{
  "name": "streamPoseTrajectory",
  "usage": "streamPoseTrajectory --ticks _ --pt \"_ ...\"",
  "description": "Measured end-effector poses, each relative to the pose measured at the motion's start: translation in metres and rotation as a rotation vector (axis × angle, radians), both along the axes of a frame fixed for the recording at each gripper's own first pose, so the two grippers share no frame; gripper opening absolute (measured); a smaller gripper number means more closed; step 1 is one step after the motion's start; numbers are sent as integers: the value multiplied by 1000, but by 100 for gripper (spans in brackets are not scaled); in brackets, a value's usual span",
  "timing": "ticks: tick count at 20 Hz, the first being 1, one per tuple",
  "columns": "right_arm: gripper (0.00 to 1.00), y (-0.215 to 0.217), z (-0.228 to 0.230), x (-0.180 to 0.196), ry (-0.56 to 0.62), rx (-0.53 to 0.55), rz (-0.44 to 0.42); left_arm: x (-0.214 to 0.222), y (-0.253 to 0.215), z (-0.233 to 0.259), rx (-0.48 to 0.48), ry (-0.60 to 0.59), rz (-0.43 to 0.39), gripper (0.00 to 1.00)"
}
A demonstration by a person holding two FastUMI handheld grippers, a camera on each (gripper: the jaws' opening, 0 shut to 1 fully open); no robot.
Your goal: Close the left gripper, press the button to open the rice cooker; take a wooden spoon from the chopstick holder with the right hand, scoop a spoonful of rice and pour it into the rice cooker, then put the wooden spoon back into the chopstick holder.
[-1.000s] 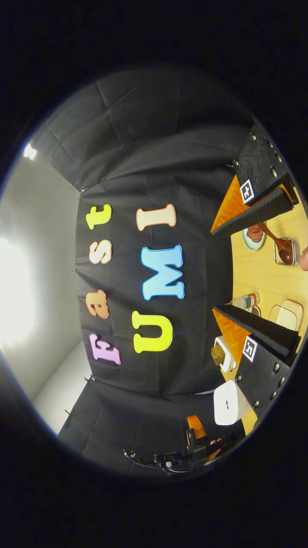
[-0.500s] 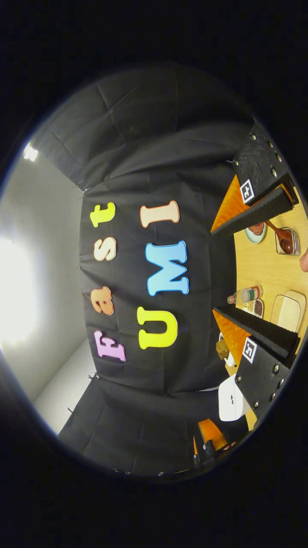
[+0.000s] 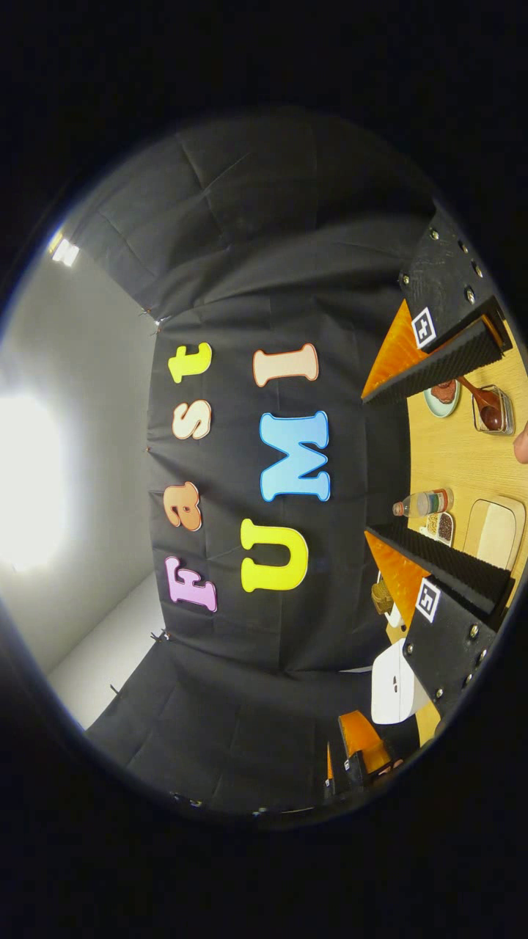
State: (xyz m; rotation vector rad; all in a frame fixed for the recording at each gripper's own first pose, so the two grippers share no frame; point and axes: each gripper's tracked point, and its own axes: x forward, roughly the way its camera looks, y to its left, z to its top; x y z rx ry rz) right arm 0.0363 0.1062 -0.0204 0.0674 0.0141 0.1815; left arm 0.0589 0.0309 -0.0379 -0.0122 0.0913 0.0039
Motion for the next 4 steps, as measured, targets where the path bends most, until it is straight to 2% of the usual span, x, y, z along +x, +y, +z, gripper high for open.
streamPoseTrajectory --ticks 3,4 --pt "98 -1 -2 -1 5 -2 -10 0 -1 2 -1 -8 -9 96" --pt "98 0 -1 -2 7 2 -10 -1 -2 1 -11 -6 -15 92"
